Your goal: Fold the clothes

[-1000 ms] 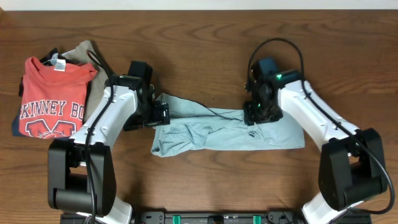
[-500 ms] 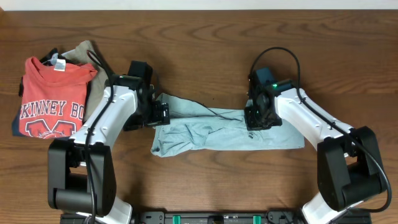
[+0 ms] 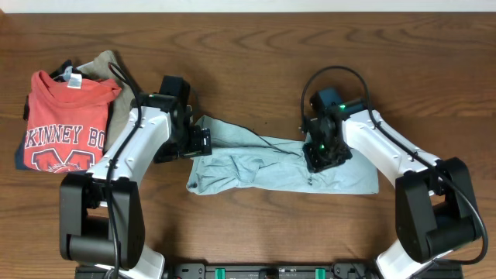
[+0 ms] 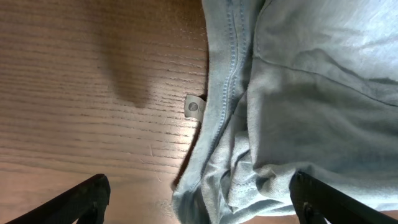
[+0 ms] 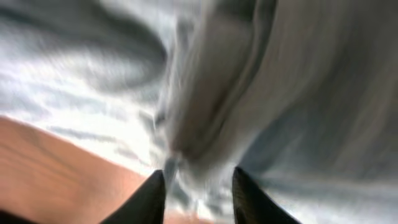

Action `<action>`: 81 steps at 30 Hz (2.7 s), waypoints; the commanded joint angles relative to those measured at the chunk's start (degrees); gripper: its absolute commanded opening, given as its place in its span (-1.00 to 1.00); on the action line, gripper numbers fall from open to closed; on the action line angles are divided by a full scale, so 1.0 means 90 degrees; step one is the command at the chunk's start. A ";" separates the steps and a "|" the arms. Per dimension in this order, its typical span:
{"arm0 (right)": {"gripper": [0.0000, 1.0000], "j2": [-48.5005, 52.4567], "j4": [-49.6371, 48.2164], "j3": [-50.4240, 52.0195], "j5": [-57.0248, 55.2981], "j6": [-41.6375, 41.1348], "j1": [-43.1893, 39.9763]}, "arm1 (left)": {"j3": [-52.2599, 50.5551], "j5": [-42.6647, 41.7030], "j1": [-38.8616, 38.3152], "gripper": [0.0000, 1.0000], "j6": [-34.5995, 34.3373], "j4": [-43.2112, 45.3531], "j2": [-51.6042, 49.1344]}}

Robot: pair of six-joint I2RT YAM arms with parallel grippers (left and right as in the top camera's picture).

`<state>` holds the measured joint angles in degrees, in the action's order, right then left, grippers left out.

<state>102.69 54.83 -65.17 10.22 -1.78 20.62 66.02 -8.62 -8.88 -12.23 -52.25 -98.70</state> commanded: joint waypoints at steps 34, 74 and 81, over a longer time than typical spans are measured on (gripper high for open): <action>-0.12 -0.1445 0.0323 -0.0299 -0.0206 -0.0775 -0.0984 | -0.1836 -0.1824 -0.0010 0.90 0.0012 0.2237 -0.0019; -0.06 -0.1445 0.0797 -0.0296 -0.1292 -0.0889 -0.2917 | 0.1644 -0.0610 -0.2256 -0.88 -0.1134 -0.0389 0.0712; -0.06 -0.1445 0.0843 -0.0296 -0.1251 -0.0889 -0.2914 | 0.1642 -0.0585 -0.3779 -0.88 -0.1649 0.0593 0.0170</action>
<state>89.97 62.24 -67.13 -1.28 -8.97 -5.04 80.18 -13.78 -40.05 -24.27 -48.21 -94.63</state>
